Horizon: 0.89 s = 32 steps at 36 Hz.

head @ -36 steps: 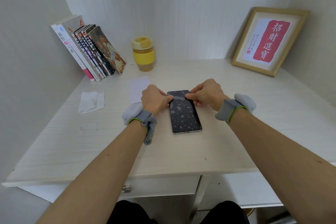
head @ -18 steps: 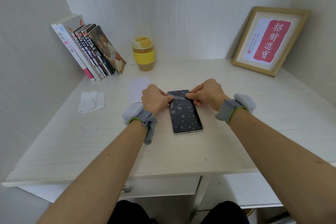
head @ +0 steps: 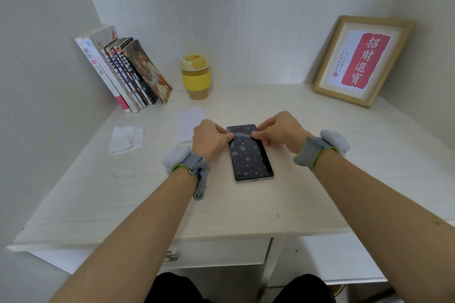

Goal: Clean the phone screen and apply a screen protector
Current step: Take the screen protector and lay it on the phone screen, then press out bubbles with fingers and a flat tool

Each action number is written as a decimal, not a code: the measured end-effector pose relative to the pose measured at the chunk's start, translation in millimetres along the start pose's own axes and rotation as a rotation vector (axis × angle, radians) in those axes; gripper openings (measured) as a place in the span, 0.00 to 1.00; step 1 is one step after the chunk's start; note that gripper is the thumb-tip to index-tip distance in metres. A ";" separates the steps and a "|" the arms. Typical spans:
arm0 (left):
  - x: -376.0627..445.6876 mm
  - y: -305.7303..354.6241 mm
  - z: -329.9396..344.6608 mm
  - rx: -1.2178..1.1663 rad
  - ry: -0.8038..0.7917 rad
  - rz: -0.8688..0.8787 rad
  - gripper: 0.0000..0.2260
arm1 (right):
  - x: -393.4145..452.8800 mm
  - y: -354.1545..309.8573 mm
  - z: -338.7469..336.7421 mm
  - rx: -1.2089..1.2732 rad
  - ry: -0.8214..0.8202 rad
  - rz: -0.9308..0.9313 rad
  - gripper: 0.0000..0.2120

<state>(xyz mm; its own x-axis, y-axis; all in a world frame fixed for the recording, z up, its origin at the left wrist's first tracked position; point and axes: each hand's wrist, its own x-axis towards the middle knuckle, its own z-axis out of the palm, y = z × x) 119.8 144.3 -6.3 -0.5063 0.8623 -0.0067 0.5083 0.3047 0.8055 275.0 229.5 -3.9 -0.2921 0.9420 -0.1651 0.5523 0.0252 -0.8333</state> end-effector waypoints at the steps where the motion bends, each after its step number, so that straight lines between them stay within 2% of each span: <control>1: -1.5 0.8 -0.4 0.002 0.004 0.004 0.09 | -0.3 -0.2 0.0 -0.003 0.004 0.001 0.12; 7: 0.0 2.0 -1.3 -0.001 -0.002 -0.034 0.08 | 2.4 0.7 0.2 -0.006 0.012 -0.004 0.10; 11: 2.2 0.1 -6.5 -0.011 -0.038 -0.075 0.06 | 2.9 1.0 -3.3 0.013 0.045 -0.004 0.17; 16: -2.0 2.8 -7.4 0.019 -0.050 -0.063 0.15 | 1.1 4.3 -17.9 -0.133 0.246 -0.067 0.11; 20: -10.1 10.1 -3.1 0.126 -0.052 -0.026 0.07 | -8.6 7.9 -35.0 -0.340 0.353 -0.021 0.08; 23: -20.8 19.0 0.2 0.225 -0.080 -0.003 0.15 | -19.7 13.7 -46.3 -0.515 0.340 0.052 0.09; 26: -28.9 24.0 4.0 0.323 -0.086 0.007 0.24 | -28.7 19.2 -47.0 -0.638 0.249 0.117 0.15; 29: -36.3 28.8 11.6 0.407 -0.094 0.011 0.29 | -36.4 22.4 -45.9 -0.660 0.242 0.113 0.17; 32: -44.1 31.7 22.3 0.492 -0.054 0.005 0.32 | -38.5 20.5 -41.4 -0.662 0.240 0.084 0.15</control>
<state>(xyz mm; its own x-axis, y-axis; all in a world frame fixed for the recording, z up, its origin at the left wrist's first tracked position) 173.8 124.9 6.3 -0.4723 0.8803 -0.0449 0.7862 0.4438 0.4300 329.9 207.6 7.2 -0.0897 0.9955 -0.0305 0.9462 0.0756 -0.3147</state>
